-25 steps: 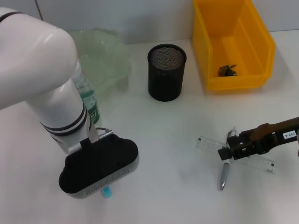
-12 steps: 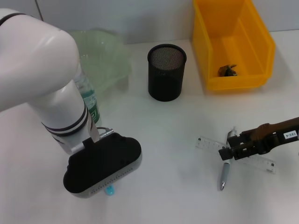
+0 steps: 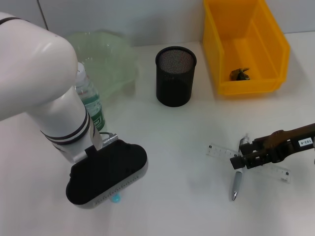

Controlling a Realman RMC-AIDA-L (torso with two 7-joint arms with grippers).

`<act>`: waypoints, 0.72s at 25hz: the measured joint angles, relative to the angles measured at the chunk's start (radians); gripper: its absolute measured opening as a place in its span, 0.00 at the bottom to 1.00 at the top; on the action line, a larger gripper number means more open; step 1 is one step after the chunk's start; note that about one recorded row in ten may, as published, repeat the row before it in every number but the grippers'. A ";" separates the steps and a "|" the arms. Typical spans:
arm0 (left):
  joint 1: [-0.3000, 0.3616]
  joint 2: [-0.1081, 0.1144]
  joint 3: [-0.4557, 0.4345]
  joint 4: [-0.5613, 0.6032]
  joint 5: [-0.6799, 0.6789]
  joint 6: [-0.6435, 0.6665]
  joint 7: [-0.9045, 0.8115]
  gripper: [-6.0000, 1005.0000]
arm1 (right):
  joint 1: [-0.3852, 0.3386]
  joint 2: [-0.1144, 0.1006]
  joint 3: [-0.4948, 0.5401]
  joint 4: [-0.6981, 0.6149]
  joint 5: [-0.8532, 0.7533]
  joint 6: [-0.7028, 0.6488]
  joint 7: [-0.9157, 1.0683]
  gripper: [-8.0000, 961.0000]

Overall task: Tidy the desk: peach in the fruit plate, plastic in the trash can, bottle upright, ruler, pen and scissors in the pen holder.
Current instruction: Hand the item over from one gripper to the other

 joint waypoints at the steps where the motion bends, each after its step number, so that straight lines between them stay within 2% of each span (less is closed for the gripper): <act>1: 0.000 0.000 0.000 0.000 0.000 0.000 0.000 0.21 | 0.000 0.000 0.000 0.000 0.000 0.000 0.000 0.76; 13: 0.000 0.003 -0.001 0.011 0.015 0.004 -0.018 0.21 | 0.002 0.004 0.000 0.001 0.000 0.000 0.002 0.76; 18: 0.006 0.002 -0.004 0.052 0.021 0.039 -0.098 0.21 | 0.002 0.004 0.000 0.009 0.000 -0.002 0.002 0.76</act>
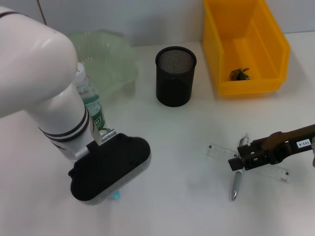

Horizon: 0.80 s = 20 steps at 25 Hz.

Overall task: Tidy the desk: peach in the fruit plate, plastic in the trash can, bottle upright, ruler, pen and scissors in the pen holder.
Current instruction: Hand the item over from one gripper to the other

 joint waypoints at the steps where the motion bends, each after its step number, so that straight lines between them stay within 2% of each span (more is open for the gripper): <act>1: 0.003 -0.001 -0.003 0.012 0.000 0.012 -0.021 0.21 | -0.001 0.000 0.001 0.000 0.000 0.000 -0.001 0.76; 5: 0.013 -0.002 -0.018 0.052 -0.018 0.050 -0.093 0.21 | -0.007 -0.001 0.003 0.002 0.000 0.002 -0.021 0.75; 9: 0.019 -0.003 -0.113 0.117 -0.111 0.138 -0.203 0.21 | -0.009 -0.006 -0.001 0.011 0.000 0.002 -0.040 0.75; 11: 0.016 -0.003 -0.178 0.142 -0.170 0.189 -0.241 0.21 | -0.009 -0.008 -0.004 0.016 0.000 -0.001 -0.053 0.75; 12: 0.015 -0.002 -0.249 0.157 -0.235 0.223 -0.276 0.21 | -0.010 -0.010 -0.006 0.017 0.000 -0.004 -0.070 0.75; 13: 0.015 -0.002 -0.249 0.157 -0.235 0.223 -0.276 0.21 | -0.010 -0.010 -0.006 0.017 0.000 -0.004 -0.070 0.75; 14: 0.014 -0.001 -0.285 0.161 -0.267 0.236 -0.292 0.21 | -0.012 -0.011 -0.006 0.018 0.000 -0.005 -0.080 0.75; 16: 0.013 0.001 -0.371 0.162 -0.335 0.255 -0.329 0.21 | -0.015 -0.012 -0.007 0.018 -0.001 -0.007 -0.096 0.75; 17: 0.013 0.003 -0.457 0.156 -0.410 0.265 -0.370 0.21 | -0.018 -0.013 -0.006 0.018 -0.005 -0.013 -0.117 0.75; 18: 0.013 0.003 -0.457 0.156 -0.410 0.265 -0.370 0.21 | -0.018 -0.013 -0.006 0.018 -0.005 -0.013 -0.117 0.75; 20: 0.016 0.004 -0.549 0.140 -0.490 0.270 -0.410 0.21 | -0.020 -0.014 -0.002 0.018 -0.010 -0.018 -0.142 0.75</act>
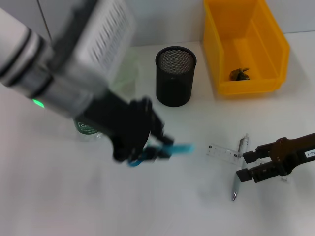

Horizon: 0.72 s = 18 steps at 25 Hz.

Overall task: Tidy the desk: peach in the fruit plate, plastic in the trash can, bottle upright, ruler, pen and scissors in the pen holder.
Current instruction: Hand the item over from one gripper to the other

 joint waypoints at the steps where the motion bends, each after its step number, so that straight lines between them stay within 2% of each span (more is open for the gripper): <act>1: 0.004 0.000 -0.040 -0.012 -0.037 0.000 -0.016 0.21 | -0.001 0.000 0.002 0.000 -0.001 -0.002 -0.013 0.75; 5: 0.021 0.002 -0.181 -0.090 -0.209 0.002 -0.079 0.21 | -0.002 -0.002 -0.003 -0.003 -0.003 -0.003 -0.058 0.75; 7: 0.026 0.005 -0.257 -0.167 -0.310 0.004 -0.130 0.21 | 0.003 -0.008 -0.004 -0.003 -0.004 -0.003 -0.092 0.75; 8: 0.026 0.005 -0.257 -0.167 -0.310 0.004 -0.130 0.21 | 0.003 -0.008 -0.004 -0.003 -0.004 -0.003 -0.092 0.75; 11: 0.028 0.006 -0.331 -0.257 -0.377 -0.012 -0.182 0.21 | 0.007 -0.009 -0.001 -0.004 -0.004 -0.013 -0.133 0.75; 12: 0.027 0.006 -0.379 -0.319 -0.407 -0.030 -0.207 0.21 | 0.005 -0.007 0.009 -0.012 0.002 -0.028 -0.165 0.75; 15: 0.027 0.006 -0.419 -0.370 -0.436 -0.043 -0.219 0.21 | -0.001 -0.005 0.028 -0.021 0.017 -0.048 -0.200 0.75; 16: 0.027 0.006 -0.419 -0.370 -0.436 -0.043 -0.219 0.21 | -0.004 -0.002 0.046 -0.025 0.023 -0.059 -0.219 0.75; 17: 0.040 0.005 -0.450 -0.412 -0.484 -0.058 -0.227 0.21 | -0.012 0.004 0.112 -0.030 0.033 -0.089 -0.275 0.75; 18: 0.047 0.005 -0.452 -0.415 -0.499 -0.063 -0.227 0.21 | -0.012 0.004 0.112 -0.030 0.033 -0.089 -0.275 0.75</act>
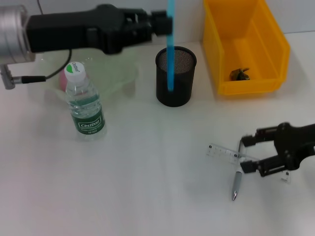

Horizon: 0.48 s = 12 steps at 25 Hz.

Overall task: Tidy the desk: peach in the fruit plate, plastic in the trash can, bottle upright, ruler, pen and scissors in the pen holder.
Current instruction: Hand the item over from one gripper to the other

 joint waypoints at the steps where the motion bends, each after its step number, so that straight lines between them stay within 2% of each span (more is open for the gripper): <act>1: 0.007 -0.001 -0.002 -0.003 -0.013 -0.005 0.000 0.21 | -0.004 0.005 0.035 -0.001 0.005 -0.016 -0.028 0.75; 3: 0.033 -0.003 0.002 -0.007 -0.060 -0.021 0.003 0.21 | -0.017 0.016 0.106 -0.002 0.025 -0.047 -0.086 0.75; 4: 0.064 -0.007 0.016 -0.011 -0.129 -0.037 0.023 0.21 | -0.039 0.034 0.153 -0.003 0.063 -0.069 -0.141 0.75; 7: 0.075 -0.009 0.023 -0.014 -0.158 -0.042 0.035 0.21 | -0.059 0.049 0.164 -0.009 0.100 -0.076 -0.175 0.75; 8: 0.123 -0.011 0.102 -0.028 -0.297 -0.074 0.102 0.21 | -0.067 0.057 0.165 -0.013 0.116 -0.078 -0.186 0.75; 9: 0.147 -0.011 0.169 -0.032 -0.373 -0.106 0.143 0.21 | -0.083 0.070 0.165 -0.018 0.146 -0.082 -0.208 0.75; 10: 0.147 -0.011 0.169 -0.032 -0.373 -0.106 0.143 0.21 | -0.083 0.070 0.165 -0.018 0.146 -0.082 -0.208 0.75; 12: 0.176 -0.012 0.267 -0.033 -0.476 -0.167 0.209 0.21 | -0.088 0.075 0.165 -0.019 0.155 -0.090 -0.222 0.74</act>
